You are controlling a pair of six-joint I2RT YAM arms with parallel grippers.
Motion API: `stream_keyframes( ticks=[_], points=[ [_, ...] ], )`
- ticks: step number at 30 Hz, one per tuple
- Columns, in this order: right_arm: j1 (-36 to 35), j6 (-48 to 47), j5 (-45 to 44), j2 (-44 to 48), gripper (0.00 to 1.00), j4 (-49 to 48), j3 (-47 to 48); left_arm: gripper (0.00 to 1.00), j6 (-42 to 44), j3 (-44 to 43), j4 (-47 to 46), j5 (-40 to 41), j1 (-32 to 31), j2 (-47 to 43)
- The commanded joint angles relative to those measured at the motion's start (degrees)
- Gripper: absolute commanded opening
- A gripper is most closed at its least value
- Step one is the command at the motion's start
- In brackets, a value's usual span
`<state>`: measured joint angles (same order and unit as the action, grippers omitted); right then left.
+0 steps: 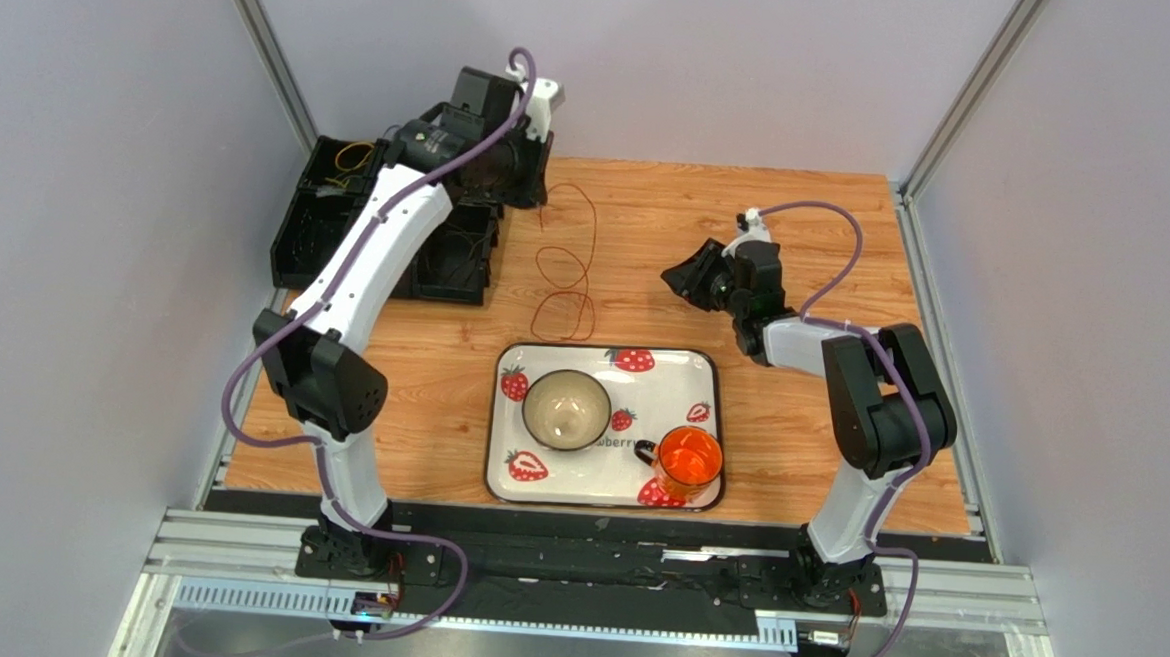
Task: Untangle the cables
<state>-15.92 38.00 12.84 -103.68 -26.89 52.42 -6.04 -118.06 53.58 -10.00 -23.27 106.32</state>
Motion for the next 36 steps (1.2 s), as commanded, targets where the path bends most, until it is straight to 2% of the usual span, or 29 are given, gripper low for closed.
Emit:
stream_keyframes(
  ticks=[1, 5, 7, 9, 14, 17, 22, 27, 36],
  points=[
    [0.37, 0.59, 0.61, 1.11, 0.32, -3.07, -0.22, 0.00, -0.64, -10.50, 3.98, 1.82, 0.68, -4.98],
    [0.37, 0.76, 0.78, 1.02, 0.32, -3.08, -0.04, 0.00, -1.25, -23.93, 7.58, 2.44, 5.05, -4.98],
    [0.37, 0.76, 0.87, 1.02, 0.32, -3.25, -0.13, 0.00, -2.83, -27.29, 7.85, 1.40, 7.87, -5.33],
    [0.45, 0.85, 0.87, 0.94, 0.32, -3.16, -0.22, 0.00, -5.99, -27.31, 6.63, -1.84, 12.88, -7.43],
    [0.37, 0.94, 1.13, 0.76, 0.32, -3.51, -0.04, 0.00, -11.26, -19.15, -5.49, -7.30, 22.37, -14.99],
    [0.45, 1.11, 1.48, 0.41, 0.32, -3.60, 0.05, 0.00, -11.19, -18.79, -11.47, -10.48, 22.92, -17.90],
    [0.37, 1.29, 2.10, -0.03, 0.31, -3.95, 0.40, 0.00, -10.57, -14.67, -22.35, -8.64, 22.92, -23.87],
    [0.37, 1.55, 2.54, -0.38, 0.31, -4.31, 0.40, 0.00, -9.08, -11.14, -26.25, 1.63, 22.92, -27.75],
    [0.37, 1.82, 3.33, -0.82, 0.31, -4.57, 0.66, 0.00, -7.05, -16.41, -28.27, 7.62, 22.92, -23.89]
  ],
)
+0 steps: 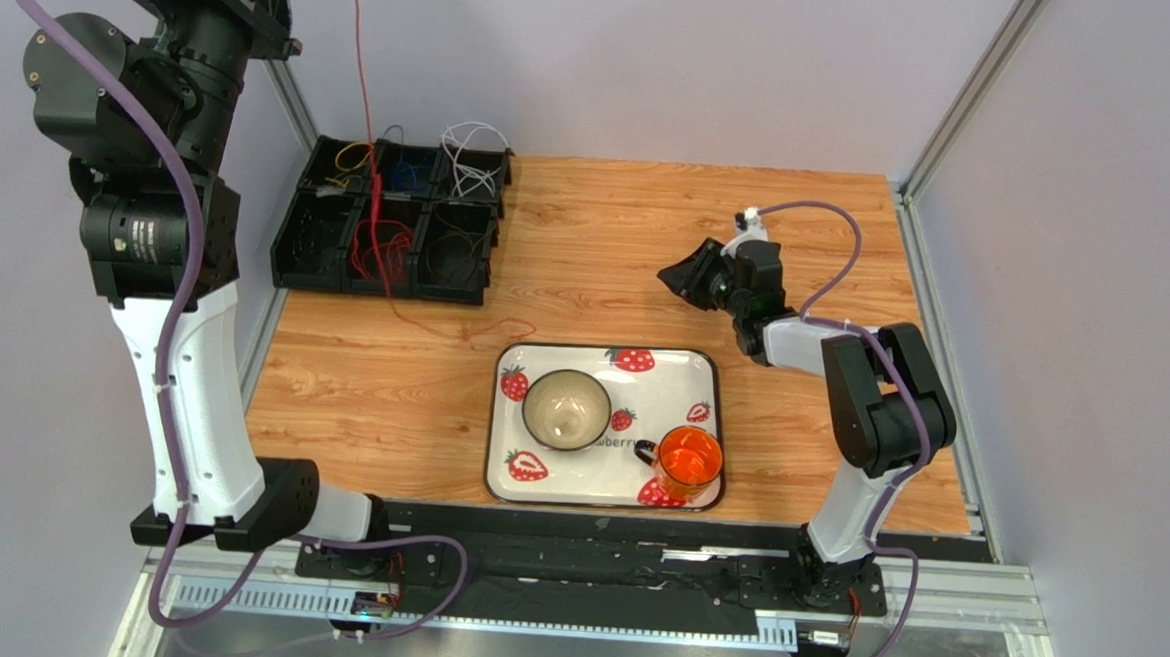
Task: Untangle the cables
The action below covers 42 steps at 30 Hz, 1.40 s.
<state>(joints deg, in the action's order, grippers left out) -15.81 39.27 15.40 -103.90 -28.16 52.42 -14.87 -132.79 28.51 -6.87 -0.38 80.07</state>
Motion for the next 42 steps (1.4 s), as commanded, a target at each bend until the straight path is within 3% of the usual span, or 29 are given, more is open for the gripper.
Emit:
stream_keyframes(
  ticks=[1, 17, 28, 36, 42],
  points=[
    [0.26, 0.55, 0.77, -0.60, 0.31, -3.30, 0.66, 0.00, 2.04, -1.77, -4.16, 5.02, 0.03, 2.63],
    [0.26, 0.72, 2.00, -1.57, 0.29, -3.30, 1.37, 0.00, 6.44, -4.31, -8.03, 12.32, 2.31, 8.51],
    [0.17, 0.55, 2.62, -2.01, 0.26, -2.69, 2.16, 0.00, 0.64, -8.36, -7.16, 13.99, 9.26, 15.64],
    [0.34, 0.55, 3.06, -2.19, 0.25, -2.42, 2.42, 0.00, 0.28, -5.55, -4.69, 18.03, 10.84, 16.17],
    [0.26, 0.46, 3.15, -1.84, 0.24, -2.34, 2.33, 0.00, -0.86, -3.27, -5.57, 16.63, 11.98, 16.17]
  ],
)
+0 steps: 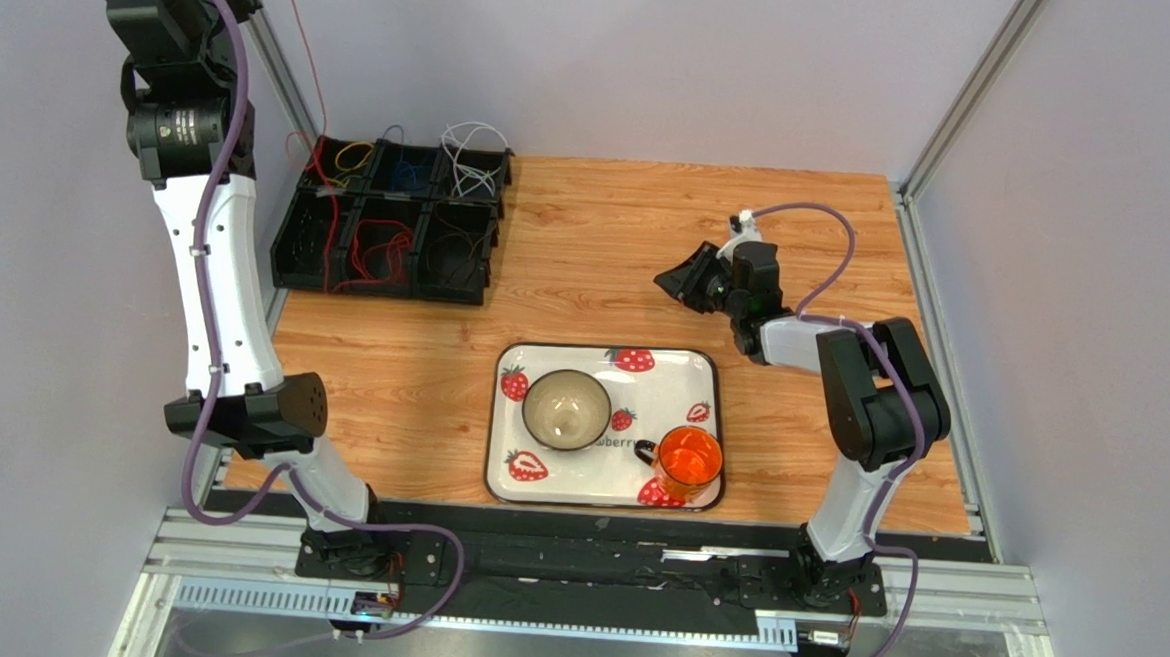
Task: Untangle the cables
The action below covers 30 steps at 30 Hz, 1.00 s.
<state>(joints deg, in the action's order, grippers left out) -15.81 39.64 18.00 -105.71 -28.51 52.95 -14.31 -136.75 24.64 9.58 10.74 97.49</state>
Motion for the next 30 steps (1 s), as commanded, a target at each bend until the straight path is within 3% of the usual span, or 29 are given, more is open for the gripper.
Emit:
stream_keyframes(
  ticks=[1, 14, 30],
  points=[
    [0.26, 0.09, 0.55, -0.11, 0.24, -1.99, 1.81, 0.00, -1.60, 0.69, -1.79, 0.00, 0.86, -1.17],
    [0.26, 0.09, 0.81, -0.20, 0.23, -1.90, 2.07, 0.00, -4.77, -1.76, -3.46, -6.15, 0.95, 2.26],
    [0.26, 0.09, 0.81, -0.20, 0.21, -1.63, 2.16, 0.00, -5.12, 2.18, -6.10, -13.45, -0.54, 6.39]
  ],
)
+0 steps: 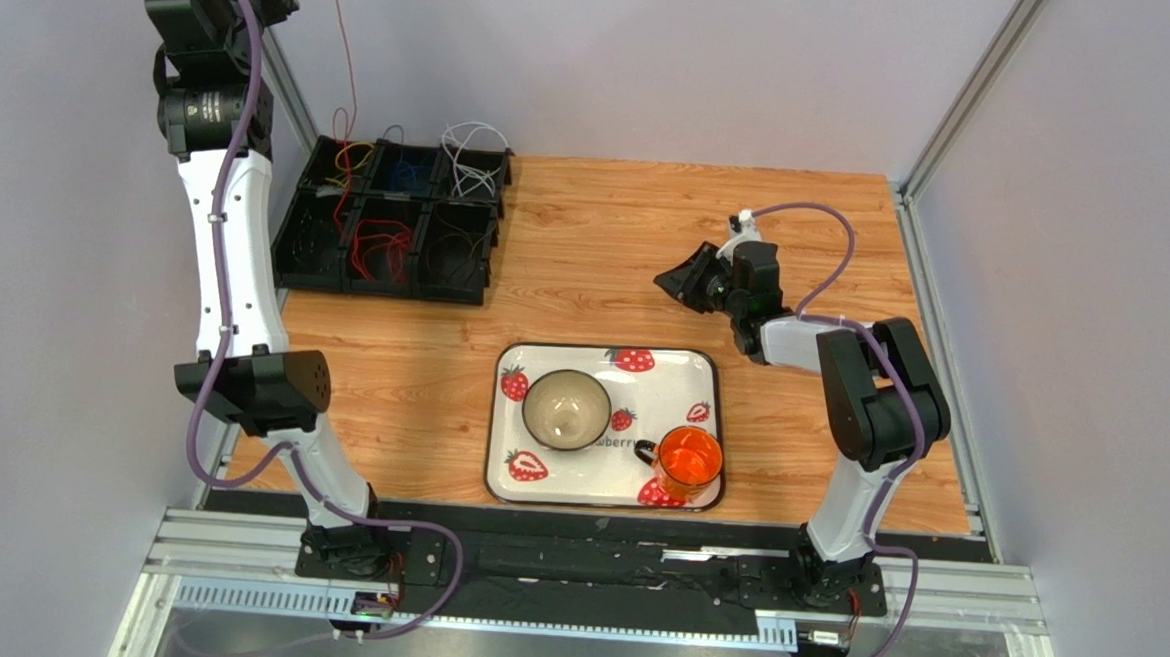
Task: Untangle the cables
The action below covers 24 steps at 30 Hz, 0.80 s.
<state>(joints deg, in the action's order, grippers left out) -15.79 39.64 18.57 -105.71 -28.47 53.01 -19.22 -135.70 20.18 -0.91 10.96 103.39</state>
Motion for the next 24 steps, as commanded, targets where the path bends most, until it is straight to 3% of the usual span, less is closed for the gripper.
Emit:
stream_keyframes(
  ticks=[1, 10, 16, 24],
  points=[
    [0.23, 0.09, 0.24, -0.20, 0.21, -1.68, 2.09, 0.00, 0.23, 3.05, -1.99, -2.79, -1.37, 0.23],
    [0.23, 0.09, 0.33, -0.20, 0.20, -1.68, 2.18, 0.00, 1.82, 24.93, -10.16, 0.20, -2.35, -6.54],
    [0.32, 0.09, 0.24, -0.20, 0.20, -1.68, 2.09, 0.00, 2.00, 34.69, -12.97, 3.63, -2.26, -9.61],
    [0.32, 0.26, 0.50, -0.37, 0.19, -1.77, 2.18, 0.00, 2.70, 35.69, -10.97, 5.48, -0.16, -8.48]
  ],
)
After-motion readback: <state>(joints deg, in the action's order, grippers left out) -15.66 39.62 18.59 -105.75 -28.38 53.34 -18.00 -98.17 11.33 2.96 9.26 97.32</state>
